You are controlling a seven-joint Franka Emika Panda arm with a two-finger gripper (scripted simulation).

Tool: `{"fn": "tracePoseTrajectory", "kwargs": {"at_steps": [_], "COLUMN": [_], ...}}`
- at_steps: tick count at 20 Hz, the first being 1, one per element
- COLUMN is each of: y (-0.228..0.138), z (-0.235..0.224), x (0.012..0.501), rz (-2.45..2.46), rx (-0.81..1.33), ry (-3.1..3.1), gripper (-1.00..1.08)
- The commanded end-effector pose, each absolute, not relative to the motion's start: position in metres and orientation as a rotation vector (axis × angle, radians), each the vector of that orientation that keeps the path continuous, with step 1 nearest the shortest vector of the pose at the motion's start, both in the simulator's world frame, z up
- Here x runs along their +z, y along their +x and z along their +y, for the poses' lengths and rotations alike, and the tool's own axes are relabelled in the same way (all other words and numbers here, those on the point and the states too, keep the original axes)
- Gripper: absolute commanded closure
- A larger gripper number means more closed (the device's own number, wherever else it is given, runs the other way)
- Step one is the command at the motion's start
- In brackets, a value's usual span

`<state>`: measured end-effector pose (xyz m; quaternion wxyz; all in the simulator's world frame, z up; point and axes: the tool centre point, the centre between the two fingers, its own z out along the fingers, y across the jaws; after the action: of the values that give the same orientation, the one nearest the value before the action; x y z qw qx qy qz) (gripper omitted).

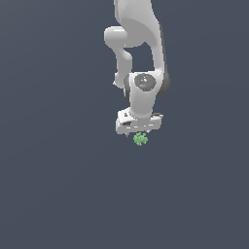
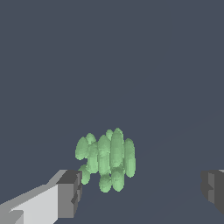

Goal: Pick up the object and move it to a goal position.

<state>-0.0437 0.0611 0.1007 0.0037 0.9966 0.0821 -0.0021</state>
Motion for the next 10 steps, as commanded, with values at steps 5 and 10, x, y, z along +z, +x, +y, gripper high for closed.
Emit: {"fn": "tracePoseTrajectory", "kwargs": {"at_steps": [5,10], "y": [-0.0555,-0.055], "z": [0.0834,0.0823], "x": [0.091,0.0884], "rz": [0.328,0.324], "rx": [0.0,-0.002], "ry": [3.124,3.124], "gripper": [-0.92,-0.92]}}
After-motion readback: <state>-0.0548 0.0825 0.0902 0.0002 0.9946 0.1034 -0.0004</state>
